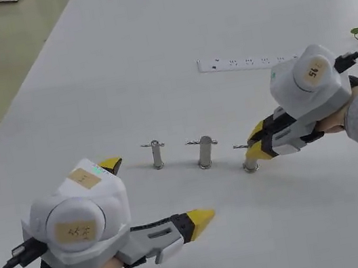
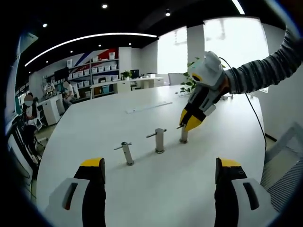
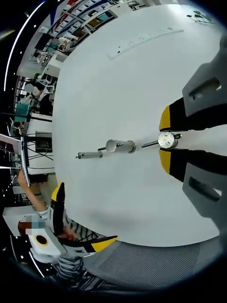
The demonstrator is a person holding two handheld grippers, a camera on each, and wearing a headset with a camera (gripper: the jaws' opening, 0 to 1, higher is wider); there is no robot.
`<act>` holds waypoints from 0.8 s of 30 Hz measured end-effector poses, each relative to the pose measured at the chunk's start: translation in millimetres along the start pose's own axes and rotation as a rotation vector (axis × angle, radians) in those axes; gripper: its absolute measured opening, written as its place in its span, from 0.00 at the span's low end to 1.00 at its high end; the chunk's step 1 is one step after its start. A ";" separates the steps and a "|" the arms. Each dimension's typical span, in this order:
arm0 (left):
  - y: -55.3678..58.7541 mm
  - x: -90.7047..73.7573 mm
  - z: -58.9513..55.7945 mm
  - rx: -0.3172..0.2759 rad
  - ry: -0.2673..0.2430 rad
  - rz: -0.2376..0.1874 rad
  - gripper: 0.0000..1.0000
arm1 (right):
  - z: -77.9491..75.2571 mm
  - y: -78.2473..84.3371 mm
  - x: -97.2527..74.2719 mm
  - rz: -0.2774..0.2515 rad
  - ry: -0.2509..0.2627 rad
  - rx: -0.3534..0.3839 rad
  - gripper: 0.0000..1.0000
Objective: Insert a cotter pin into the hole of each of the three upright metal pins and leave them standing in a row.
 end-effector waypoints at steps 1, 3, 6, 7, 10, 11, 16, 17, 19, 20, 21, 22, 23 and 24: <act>0.7 -0.2 0.1 0.001 0.000 0.003 0.96 | -0.9 0.2 -0.2 -0.002 -0.001 0.001 0.08; 1.7 -0.3 0.7 -0.003 -0.002 0.006 0.97 | -2.5 0.5 -0.3 -0.009 -0.008 0.007 0.08; 3.6 -0.5 2.3 -0.008 -0.009 0.012 0.97 | -2.5 0.0 -0.1 -0.019 -0.022 -0.001 0.08; 4.7 -1.0 2.8 -0.012 -0.011 0.016 0.97 | -2.5 -0.2 -0.1 -0.020 -0.026 -0.007 0.08; 5.6 -1.5 4.4 -0.021 -0.015 0.014 0.97 | -3.7 -0.5 0.1 -0.021 -0.029 -0.010 0.08; 5.2 -1.8 4.5 -0.025 -0.015 0.012 0.97 | -4.0 -0.6 0.2 -0.022 -0.029 -0.012 0.09; 4.3 -3.4 6.7 -0.034 -0.022 0.008 0.97 | -6.7 -0.8 1.1 -0.026 -0.026 -0.029 0.09; 4.5 -3.7 7.2 -0.036 -0.023 0.009 0.97 | -7.1 -0.9 1.2 -0.026 -0.025 -0.028 0.09; 5.2 -4.3 8.3 -0.037 -0.025 0.012 0.97 | -7.8 -1.2 1.8 -0.028 -0.028 -0.053 0.09; 5.4 -4.4 8.7 -0.038 -0.026 0.013 0.97 | -8.0 -1.1 2.0 -0.028 -0.029 -0.061 0.09; 5.7 -4.9 9.1 -0.040 -0.028 0.015 0.97 | -8.4 -1.1 2.2 -0.027 -0.027 -0.056 0.09; 5.9 -5.1 9.4 -0.041 -0.028 0.015 0.97 | -8.5 -1.1 2.3 -0.028 -0.027 -0.057 0.09; 6.0 -5.2 9.9 -0.044 -0.030 0.015 0.97 | -8.4 -1.1 2.3 -0.029 -0.027 -0.061 0.09; 6.0 -5.2 10.0 -0.046 -0.030 0.015 0.97 | -8.7 -1.0 2.6 -0.028 -0.026 -0.058 0.09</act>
Point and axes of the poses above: the centre of the closed fingertips' face, and the gripper's own axes: x roughly forward along the fingers, z roughly to its left, y roughly out of its underside, the point moved 2 cm from there along -x, roughly backward along the fingers, and after that the axes turned 10 degrees about -x, right-handed, at the moved point
